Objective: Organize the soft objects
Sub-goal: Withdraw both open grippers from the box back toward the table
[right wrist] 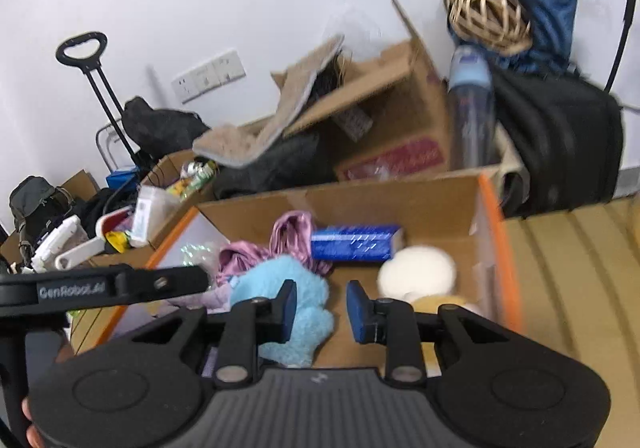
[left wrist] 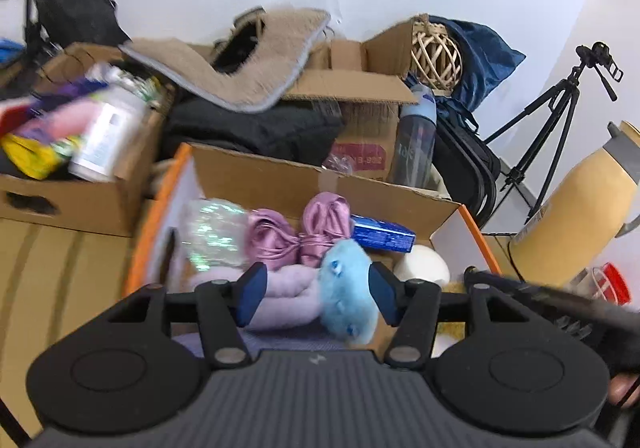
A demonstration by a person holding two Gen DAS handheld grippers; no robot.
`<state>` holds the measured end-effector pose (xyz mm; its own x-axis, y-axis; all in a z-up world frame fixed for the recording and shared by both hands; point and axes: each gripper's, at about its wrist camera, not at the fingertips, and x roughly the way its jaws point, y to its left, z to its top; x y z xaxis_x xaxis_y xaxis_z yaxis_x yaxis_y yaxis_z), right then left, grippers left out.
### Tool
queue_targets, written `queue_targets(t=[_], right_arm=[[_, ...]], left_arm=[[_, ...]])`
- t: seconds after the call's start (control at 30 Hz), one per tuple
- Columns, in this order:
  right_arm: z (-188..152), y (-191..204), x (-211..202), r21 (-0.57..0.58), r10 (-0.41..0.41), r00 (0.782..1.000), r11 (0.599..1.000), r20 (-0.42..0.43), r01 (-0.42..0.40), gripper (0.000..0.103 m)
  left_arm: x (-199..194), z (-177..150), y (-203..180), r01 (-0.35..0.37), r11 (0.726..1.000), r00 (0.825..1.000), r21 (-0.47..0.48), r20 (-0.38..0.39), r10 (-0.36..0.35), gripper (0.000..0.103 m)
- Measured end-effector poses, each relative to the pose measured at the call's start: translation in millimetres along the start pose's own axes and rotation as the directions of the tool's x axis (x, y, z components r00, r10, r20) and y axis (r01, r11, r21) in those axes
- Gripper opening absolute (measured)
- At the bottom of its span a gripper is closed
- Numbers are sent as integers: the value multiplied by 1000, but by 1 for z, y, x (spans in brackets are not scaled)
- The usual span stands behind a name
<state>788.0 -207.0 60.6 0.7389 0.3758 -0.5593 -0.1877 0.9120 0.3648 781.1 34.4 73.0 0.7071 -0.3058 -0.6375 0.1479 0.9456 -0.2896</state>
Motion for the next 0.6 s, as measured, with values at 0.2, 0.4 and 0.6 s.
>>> queue_targets(t=[0.2, 0.4, 0.6], right_arm=[[7, -3, -85, -41, -53, 997, 998, 54, 56, 38], [-7, 5, -179, -105, -75, 990, 991, 117, 87, 56], [-44, 34, -250, -191, -46, 988, 979, 148, 74, 60]], left_arm=[[-81, -14, -1, -79, 995, 996, 61, 56, 75, 73], [-168, -47, -13, -137, 981, 983, 135, 138, 119, 81], [-244, -104, -33, -169, 962, 961, 216, 252, 113, 87]])
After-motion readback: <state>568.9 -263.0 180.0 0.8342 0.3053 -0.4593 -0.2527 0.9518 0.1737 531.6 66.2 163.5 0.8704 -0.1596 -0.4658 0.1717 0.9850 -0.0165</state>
